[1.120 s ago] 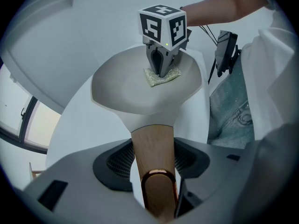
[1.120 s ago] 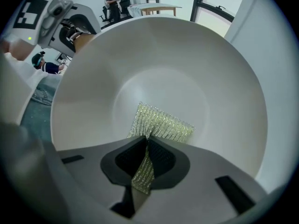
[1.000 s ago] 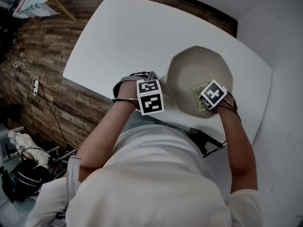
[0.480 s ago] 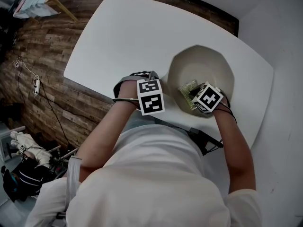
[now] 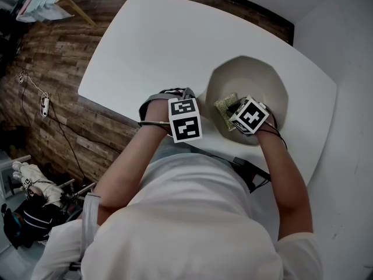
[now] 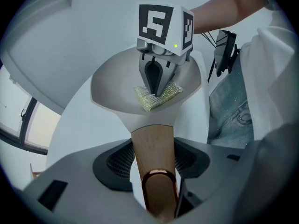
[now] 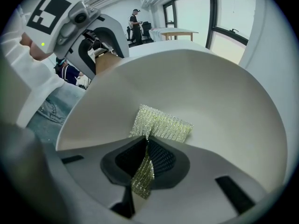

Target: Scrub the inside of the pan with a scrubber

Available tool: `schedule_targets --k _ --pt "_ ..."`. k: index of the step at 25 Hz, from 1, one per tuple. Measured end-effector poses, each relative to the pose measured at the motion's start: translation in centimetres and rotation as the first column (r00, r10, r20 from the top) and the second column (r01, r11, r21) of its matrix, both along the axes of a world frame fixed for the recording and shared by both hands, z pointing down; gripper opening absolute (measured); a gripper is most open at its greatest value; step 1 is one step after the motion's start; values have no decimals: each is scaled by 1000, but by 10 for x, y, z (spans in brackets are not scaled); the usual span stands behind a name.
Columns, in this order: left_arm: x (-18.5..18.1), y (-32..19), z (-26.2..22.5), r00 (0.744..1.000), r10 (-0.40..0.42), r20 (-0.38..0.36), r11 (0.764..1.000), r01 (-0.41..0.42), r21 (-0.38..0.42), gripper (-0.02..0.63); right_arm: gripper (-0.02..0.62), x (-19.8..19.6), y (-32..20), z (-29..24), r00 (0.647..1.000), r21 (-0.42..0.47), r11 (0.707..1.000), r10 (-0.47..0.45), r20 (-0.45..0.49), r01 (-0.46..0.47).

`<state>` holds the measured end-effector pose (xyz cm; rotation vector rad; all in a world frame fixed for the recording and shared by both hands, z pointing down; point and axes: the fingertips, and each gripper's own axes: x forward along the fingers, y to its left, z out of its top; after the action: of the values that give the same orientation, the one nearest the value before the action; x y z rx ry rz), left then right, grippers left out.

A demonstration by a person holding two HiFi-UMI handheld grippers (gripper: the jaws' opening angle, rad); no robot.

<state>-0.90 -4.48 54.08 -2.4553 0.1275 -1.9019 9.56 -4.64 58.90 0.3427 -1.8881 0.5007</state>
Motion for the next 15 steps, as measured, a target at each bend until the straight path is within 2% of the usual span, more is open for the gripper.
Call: schedule_targets --k 8,15 --pt "0 1 0 1000 1 2 1000 -1 3 242 37 -8 -28 1 998 75 996 53 16 -54" --pt "0 1 -2 1000 0 0 1000 0 1 241 37 -2 -59 -1 994 160 981 112 13 -112"
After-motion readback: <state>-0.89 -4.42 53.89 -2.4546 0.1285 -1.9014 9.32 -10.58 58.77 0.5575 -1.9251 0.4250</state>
